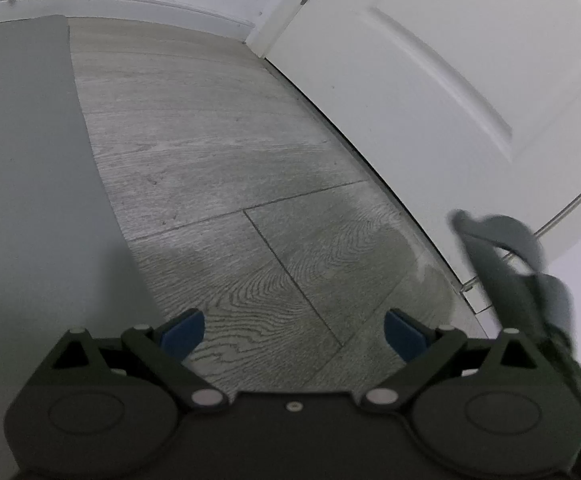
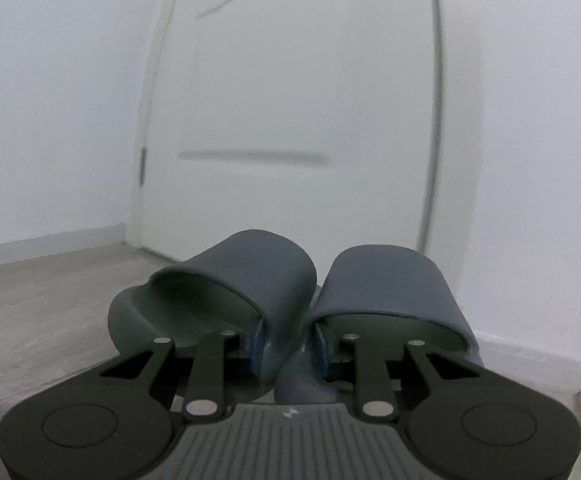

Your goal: Organize scattered shoes

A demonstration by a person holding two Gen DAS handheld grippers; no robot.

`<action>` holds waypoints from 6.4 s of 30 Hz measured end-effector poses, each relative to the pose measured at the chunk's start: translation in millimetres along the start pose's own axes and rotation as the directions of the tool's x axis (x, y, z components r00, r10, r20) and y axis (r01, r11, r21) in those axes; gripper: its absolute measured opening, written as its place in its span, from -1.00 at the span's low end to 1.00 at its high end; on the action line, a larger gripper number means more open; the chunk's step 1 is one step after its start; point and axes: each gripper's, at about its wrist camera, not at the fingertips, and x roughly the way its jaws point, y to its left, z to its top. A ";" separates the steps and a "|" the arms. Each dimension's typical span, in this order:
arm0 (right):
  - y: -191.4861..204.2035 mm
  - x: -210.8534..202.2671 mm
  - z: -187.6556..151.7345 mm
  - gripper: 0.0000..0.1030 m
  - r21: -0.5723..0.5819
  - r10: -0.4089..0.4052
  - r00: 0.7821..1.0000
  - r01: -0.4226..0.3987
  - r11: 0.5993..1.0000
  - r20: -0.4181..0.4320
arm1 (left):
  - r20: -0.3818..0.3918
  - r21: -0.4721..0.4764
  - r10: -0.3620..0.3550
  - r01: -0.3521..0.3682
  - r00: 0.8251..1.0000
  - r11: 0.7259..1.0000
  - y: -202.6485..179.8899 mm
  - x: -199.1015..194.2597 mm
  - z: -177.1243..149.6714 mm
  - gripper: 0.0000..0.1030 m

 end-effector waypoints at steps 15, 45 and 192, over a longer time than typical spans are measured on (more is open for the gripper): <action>-145.0 -176.2 -27.6 -0.45 -0.009 -0.341 0.934 0.342 0.940 -0.102 | 0.035 0.054 0.007 -0.009 0.999 0.999 -9.8 -10.5 -3.1 0.90; -220.0 -238.5 -173.1 -0.30 0.266 -0.331 0.791 0.514 0.816 -0.514 | 0.136 0.255 0.100 -0.132 0.986 0.958 -57.9 -42.6 -28.1 0.91; -99.6 -405.0 -14.1 1.00 0.234 -0.360 0.845 0.472 0.850 -0.397 | -0.216 0.732 -0.130 0.249 0.968 0.635 -217.0 -221.4 -206.0 0.95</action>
